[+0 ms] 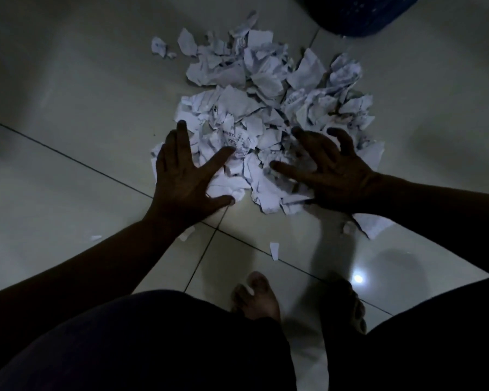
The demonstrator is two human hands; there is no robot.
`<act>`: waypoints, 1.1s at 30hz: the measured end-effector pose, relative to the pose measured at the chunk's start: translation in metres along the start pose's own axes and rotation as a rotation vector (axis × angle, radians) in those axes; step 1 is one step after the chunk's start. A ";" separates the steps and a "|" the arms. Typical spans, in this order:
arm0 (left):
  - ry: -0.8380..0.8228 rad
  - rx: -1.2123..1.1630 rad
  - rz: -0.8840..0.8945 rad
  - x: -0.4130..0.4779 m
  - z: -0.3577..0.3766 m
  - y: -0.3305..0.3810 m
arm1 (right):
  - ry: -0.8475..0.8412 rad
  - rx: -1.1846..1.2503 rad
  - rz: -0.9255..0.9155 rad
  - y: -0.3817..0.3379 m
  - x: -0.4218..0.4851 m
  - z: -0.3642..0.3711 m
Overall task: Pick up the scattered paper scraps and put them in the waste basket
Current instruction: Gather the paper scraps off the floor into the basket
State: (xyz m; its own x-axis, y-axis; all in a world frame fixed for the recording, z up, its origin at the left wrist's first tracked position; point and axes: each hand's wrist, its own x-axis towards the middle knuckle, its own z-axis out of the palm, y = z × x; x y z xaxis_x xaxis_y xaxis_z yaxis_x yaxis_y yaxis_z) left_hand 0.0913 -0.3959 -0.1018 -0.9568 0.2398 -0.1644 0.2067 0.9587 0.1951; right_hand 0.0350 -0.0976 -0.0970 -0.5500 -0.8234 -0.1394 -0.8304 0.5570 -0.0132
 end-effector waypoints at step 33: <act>-0.318 -0.520 -0.382 0.068 -0.043 -0.004 | 0.137 0.737 1.466 -0.054 0.008 -0.021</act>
State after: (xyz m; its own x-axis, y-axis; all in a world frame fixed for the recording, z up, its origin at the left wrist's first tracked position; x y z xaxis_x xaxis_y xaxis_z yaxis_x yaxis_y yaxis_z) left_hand 0.0165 -0.3901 -0.0727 -0.8204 0.0107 -0.5716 -0.3306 0.8069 0.4896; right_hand 0.0736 -0.1364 -0.0770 -0.8167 0.4392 -0.3744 0.5697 0.7171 -0.4015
